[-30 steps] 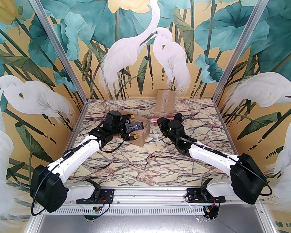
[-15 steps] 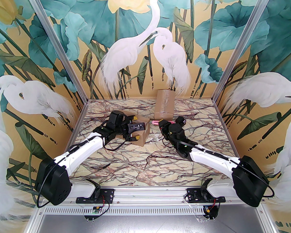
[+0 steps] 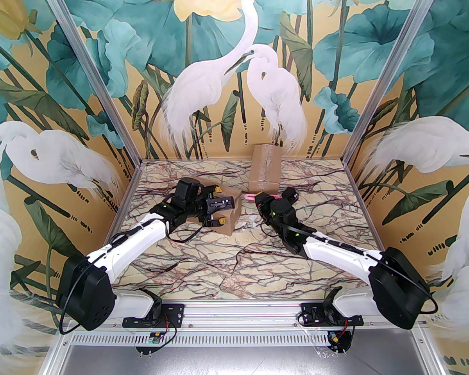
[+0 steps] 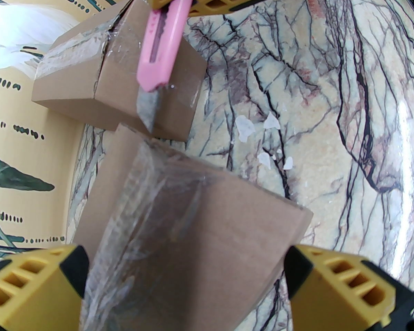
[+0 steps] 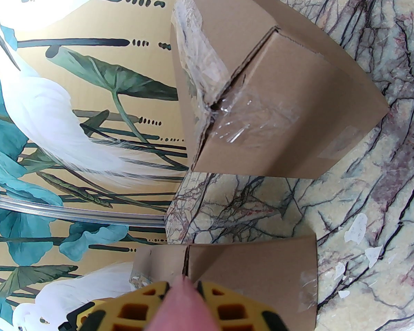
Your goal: Unpack the express box
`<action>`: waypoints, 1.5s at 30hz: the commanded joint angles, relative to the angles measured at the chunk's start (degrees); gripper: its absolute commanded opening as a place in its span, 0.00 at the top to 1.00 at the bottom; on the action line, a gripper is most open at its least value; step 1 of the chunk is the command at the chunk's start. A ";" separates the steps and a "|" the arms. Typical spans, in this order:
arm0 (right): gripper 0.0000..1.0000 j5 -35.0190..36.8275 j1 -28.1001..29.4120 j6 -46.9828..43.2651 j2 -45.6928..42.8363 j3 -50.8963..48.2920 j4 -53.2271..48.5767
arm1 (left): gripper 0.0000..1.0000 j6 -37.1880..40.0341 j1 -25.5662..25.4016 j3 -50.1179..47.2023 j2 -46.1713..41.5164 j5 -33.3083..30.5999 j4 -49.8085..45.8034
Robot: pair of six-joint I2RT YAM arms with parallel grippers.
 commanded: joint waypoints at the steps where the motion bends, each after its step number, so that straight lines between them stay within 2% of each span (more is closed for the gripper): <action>1: 1.00 1.09 0.31 1.19 1.12 -0.52 3.49 | 0.00 -0.91 0.33 -0.95 -0.48 2.01 0.88; 14: 1.00 -1.01 0.25 1.95 4.16 1.04 4.21 | 0.01 -0.43 0.33 -1.59 -0.31 1.05 2.05; 20: 1.00 -2.24 0.27 2.25 4.69 0.31 5.89 | 0.00 -0.48 0.34 -1.70 0.89 -0.90 7.02; 27: 1.00 -3.53 0.21 0.72 4.09 -0.91 8.34 | 0.01 -0.22 0.33 0.51 3.29 0.65 7.44; 40: 1.00 -13.24 0.21 -1.42 6.47 1.09 8.32 | 0.01 -3.92 0.46 1.11 4.92 -0.37 10.31; 45: 1.00 -15.25 0.34 -1.38 6.98 1.20 9.85 | 0.01 -5.70 0.67 3.31 6.48 0.38 7.79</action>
